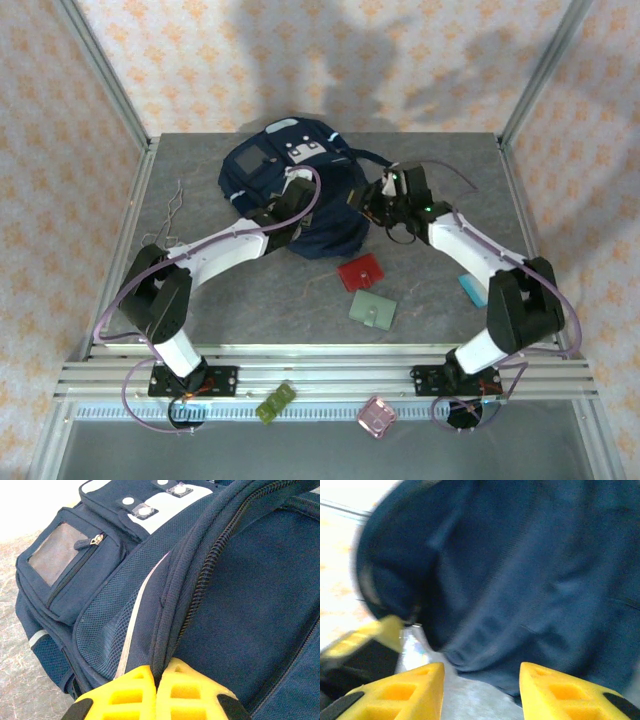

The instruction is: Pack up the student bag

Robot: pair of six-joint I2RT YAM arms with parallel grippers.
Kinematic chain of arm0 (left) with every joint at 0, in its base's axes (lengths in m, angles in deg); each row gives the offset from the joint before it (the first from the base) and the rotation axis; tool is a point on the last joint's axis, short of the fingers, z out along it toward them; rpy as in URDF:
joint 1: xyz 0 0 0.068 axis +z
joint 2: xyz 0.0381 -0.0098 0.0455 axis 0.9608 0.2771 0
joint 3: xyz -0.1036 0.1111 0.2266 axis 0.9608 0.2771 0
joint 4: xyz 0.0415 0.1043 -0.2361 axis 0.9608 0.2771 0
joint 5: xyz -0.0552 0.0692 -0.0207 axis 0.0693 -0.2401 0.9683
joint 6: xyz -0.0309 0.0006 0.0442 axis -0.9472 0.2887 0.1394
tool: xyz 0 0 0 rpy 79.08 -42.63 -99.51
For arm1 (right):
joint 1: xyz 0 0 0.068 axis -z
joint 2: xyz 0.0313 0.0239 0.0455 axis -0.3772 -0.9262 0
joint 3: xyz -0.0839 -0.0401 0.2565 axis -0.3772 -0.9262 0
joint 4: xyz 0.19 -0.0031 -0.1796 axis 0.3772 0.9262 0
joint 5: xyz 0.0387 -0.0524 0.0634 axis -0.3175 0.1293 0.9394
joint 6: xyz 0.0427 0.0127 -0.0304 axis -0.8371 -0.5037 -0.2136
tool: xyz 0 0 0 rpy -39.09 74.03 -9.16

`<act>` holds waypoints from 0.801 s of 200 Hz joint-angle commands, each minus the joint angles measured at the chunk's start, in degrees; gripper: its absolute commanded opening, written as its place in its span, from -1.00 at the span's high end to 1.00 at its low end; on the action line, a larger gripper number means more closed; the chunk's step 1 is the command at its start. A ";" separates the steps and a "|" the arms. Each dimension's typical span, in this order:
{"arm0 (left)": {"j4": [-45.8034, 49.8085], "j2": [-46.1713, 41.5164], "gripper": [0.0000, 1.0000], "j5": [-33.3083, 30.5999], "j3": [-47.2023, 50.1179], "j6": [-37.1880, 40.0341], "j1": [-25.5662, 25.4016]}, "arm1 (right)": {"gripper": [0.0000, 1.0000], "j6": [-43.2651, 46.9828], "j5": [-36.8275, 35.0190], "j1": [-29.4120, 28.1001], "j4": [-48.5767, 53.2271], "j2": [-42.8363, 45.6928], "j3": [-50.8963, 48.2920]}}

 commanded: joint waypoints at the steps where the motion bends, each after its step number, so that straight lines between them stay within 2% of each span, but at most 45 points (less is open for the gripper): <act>1: -0.15 -2.64 1.00 1.52 -2.47 -1.75 0.48 | 0.17 5.41 -8.62 -0.10 11.14 3.23 -3.94; 26: 0.02 -2.52 1.00 2.94 -2.33 -2.58 0.48 | 0.17 6.09 -13.15 -0.04 13.38 5.63 -9.74; 74: -0.07 -3.21 1.00 4.02 -1.68 -3.13 0.55 | 0.14 5.09 -14.80 -0.04 12.68 4.75 -15.86; 160: -0.07 -2.60 1.00 4.63 -1.43 -3.81 1.00 | 0.18 3.74 -10.09 -0.80 6.55 -1.22 -19.14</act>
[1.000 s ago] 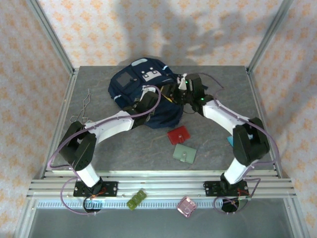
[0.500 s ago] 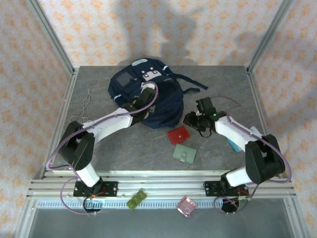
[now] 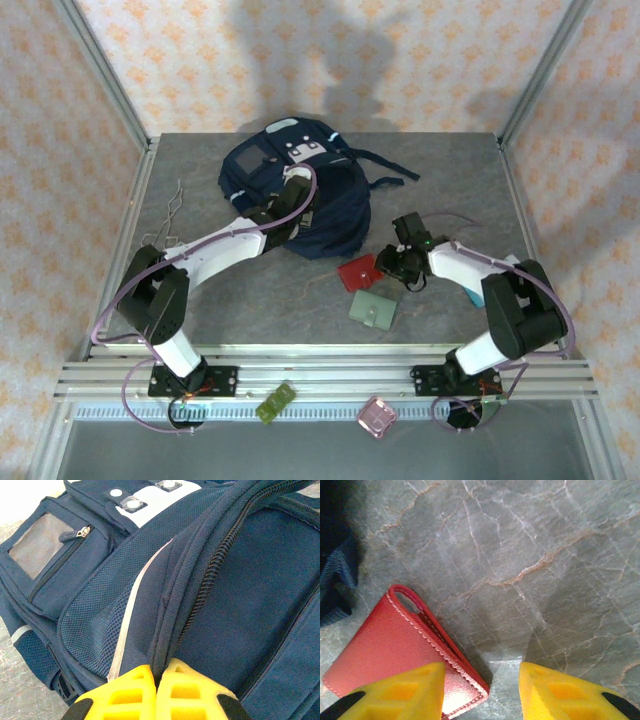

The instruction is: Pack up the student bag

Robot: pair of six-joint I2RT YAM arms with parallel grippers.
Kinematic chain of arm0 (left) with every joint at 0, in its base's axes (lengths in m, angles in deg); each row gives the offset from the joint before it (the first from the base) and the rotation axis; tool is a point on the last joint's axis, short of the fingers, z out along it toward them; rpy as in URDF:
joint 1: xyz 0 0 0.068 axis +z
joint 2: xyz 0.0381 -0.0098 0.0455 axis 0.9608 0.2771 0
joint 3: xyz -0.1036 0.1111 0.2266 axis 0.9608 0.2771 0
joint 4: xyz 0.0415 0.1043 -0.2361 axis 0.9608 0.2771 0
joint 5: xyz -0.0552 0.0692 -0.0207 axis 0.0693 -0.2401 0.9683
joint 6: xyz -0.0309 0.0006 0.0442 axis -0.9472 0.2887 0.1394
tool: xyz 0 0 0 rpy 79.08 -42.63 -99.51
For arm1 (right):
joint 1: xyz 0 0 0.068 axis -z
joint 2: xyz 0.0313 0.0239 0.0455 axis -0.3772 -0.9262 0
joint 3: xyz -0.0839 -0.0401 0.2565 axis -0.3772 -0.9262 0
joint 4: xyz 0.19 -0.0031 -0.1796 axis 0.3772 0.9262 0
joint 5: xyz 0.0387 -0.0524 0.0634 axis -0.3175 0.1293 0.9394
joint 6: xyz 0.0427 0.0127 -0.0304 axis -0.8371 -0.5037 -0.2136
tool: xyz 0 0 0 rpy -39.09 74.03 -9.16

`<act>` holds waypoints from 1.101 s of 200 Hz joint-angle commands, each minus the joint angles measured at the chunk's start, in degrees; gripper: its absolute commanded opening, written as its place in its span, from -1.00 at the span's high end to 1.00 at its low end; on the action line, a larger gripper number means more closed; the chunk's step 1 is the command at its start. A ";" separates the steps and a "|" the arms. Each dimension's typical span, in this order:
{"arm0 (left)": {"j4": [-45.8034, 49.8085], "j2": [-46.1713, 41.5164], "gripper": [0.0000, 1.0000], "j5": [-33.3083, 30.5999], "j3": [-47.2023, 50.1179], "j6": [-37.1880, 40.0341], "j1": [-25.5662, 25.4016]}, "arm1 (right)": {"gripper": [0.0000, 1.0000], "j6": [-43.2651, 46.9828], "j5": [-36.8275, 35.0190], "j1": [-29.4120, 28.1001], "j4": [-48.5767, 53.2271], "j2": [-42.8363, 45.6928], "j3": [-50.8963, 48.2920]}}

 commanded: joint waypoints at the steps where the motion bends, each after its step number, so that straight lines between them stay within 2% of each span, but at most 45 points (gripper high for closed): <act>1: -1.49 -2.03 1.00 0.75 -1.20 -2.01 0.55 | 0.19 -0.68 0.80 -0.77 -2.26 -1.53 -0.89; 18: -1.36 -1.78 1.00 0.80 -1.36 -2.20 0.64 | 0.25 -1.07 1.45 -1.29 -2.45 -2.17 -0.62; 84: -1.72 -1.88 1.00 0.99 -0.93 -3.25 1.42 | 0.23 -1.18 1.91 -5.27 -2.58 -3.21 0.45; 220: -1.71 -2.17 1.00 2.05 -0.13 -3.78 1.78 | 0.15 -0.71 0.02 -5.62 -1.41 -0.42 2.99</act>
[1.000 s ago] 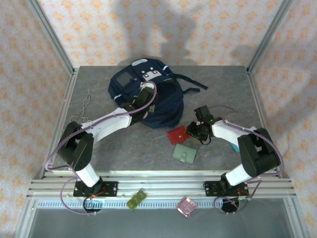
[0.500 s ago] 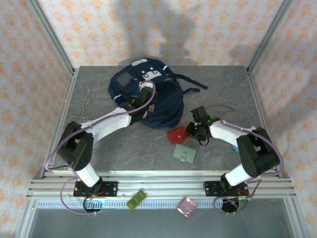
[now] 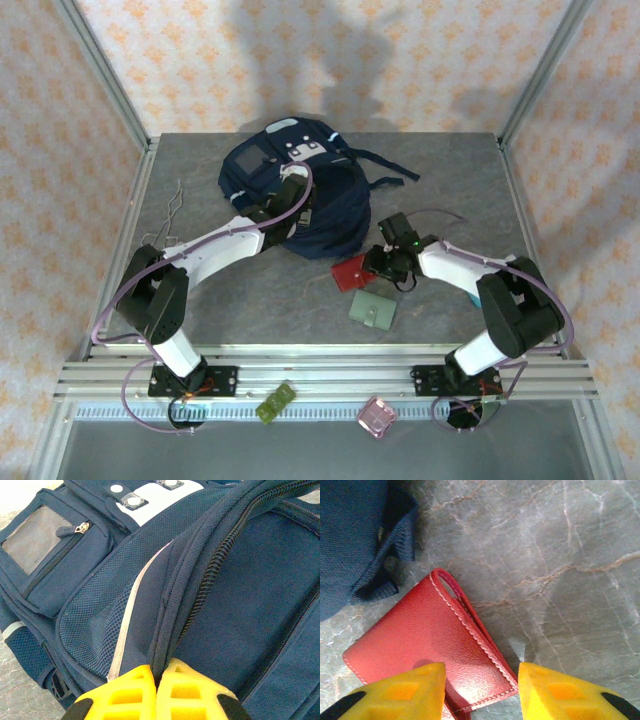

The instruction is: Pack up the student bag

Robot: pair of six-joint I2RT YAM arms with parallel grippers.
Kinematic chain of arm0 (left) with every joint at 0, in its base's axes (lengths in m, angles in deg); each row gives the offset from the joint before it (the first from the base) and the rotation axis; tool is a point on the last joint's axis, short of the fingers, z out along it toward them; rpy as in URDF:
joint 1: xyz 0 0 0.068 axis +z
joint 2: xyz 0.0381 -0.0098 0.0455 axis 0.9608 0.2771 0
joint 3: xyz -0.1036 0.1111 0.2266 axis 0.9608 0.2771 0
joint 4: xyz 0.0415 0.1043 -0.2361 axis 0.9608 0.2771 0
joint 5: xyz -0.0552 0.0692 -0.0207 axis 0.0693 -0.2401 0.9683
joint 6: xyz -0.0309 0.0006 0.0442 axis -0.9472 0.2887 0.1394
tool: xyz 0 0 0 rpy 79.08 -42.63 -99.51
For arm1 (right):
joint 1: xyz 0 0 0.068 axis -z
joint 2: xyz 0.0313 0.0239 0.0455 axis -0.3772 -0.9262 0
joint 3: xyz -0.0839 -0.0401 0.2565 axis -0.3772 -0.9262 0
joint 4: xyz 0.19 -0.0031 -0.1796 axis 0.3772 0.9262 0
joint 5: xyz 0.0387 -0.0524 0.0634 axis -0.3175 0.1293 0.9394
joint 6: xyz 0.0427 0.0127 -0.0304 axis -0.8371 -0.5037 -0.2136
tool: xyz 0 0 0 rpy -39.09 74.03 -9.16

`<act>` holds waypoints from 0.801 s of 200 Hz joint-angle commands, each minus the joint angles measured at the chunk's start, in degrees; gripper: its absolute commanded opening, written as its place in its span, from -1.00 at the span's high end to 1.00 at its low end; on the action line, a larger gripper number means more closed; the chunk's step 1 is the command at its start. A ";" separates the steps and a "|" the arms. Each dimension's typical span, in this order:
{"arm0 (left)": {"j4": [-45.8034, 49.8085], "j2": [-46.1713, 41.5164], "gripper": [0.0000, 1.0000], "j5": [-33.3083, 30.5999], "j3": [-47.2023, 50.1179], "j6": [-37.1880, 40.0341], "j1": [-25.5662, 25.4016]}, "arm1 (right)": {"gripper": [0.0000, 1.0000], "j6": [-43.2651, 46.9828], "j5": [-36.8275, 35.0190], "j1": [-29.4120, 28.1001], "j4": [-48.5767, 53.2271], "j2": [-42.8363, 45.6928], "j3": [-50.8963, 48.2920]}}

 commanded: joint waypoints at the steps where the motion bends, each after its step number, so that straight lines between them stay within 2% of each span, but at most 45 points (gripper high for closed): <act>1: -1.65 -2.18 1.00 0.17 -0.13 -1.81 0.64 | 0.15 -0.05 0.50 -0.05 -0.42 0.32 0.57; 41: -1.84 -2.25 1.00 0.25 0.17 -1.90 0.69 | 0.13 0.68 -0.05 -0.22 -0.80 -2.05 -0.75; 77: -1.83 -2.31 1.00 0.20 0.11 -1.90 0.73 | 0.17 2.28 -2.42 -2.55 1.21 -4.74 -0.08; 104: -1.83 -2.14 1.00 0.03 0.00 -1.81 0.82 | 0.55 2.78 -2.73 -3.29 1.88 -6.09 -0.87; 127: -1.83 -2.05 1.00 0.10 -0.11 -1.90 0.82 | 1.00 2.92 -2.62 -3.30 1.80 -5.52 -1.06; 160: -1.15 -1.68 1.00 0.11 -0.88 -1.81 0.91 | 1.00 2.47 -0.47 -3.30 1.37 -2.05 0.97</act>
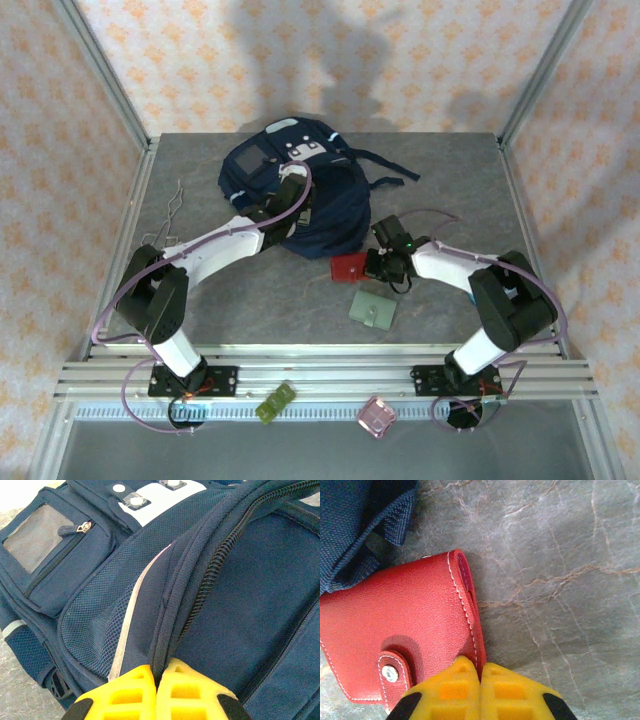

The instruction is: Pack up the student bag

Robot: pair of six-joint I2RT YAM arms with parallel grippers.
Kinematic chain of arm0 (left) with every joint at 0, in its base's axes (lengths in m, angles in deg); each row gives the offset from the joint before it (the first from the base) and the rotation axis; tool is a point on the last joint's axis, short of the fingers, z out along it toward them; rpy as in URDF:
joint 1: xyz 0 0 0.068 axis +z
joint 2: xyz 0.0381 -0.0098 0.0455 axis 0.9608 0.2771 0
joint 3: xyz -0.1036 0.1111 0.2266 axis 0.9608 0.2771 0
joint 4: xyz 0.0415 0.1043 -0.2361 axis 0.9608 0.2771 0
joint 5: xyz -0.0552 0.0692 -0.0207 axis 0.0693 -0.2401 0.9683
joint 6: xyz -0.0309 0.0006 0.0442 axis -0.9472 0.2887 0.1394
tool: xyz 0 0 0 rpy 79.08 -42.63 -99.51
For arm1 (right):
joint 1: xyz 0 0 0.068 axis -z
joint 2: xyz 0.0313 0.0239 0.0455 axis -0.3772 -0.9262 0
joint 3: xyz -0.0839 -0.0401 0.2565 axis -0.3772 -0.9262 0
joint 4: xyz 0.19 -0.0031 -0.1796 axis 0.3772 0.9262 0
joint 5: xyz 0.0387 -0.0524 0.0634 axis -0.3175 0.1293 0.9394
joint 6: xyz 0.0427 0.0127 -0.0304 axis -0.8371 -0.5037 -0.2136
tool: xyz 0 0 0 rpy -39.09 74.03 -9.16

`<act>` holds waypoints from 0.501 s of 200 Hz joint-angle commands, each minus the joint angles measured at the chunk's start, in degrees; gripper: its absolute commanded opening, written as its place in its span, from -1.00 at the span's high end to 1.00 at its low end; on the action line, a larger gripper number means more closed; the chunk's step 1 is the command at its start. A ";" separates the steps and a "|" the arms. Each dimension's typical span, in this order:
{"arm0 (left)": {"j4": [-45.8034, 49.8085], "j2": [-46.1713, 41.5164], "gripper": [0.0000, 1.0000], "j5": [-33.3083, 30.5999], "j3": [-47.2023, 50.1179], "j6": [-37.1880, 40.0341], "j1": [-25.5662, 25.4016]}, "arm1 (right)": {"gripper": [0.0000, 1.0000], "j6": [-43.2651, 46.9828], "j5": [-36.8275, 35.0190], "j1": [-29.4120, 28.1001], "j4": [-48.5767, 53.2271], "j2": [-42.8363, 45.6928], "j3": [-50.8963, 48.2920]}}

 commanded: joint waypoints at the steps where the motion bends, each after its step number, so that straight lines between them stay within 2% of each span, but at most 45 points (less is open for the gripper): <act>1: -1.13 -1.64 1.00 0.07 -0.92 -1.03 0.58 | 1.00 0.04 1.94 -0.83 1.98 0.76 0.80; 49: -0.77 -2.03 1.00 0.02 -1.71 -0.89 0.75 | 1.00 -0.35 6.79 -0.39 3.13 8.77 5.74; 100: -1.45 -3.74 1.00 2.22 -2.79 -1.46 2.42 | 1.00 1.42 11.04 3.04 6.91 17.37 11.39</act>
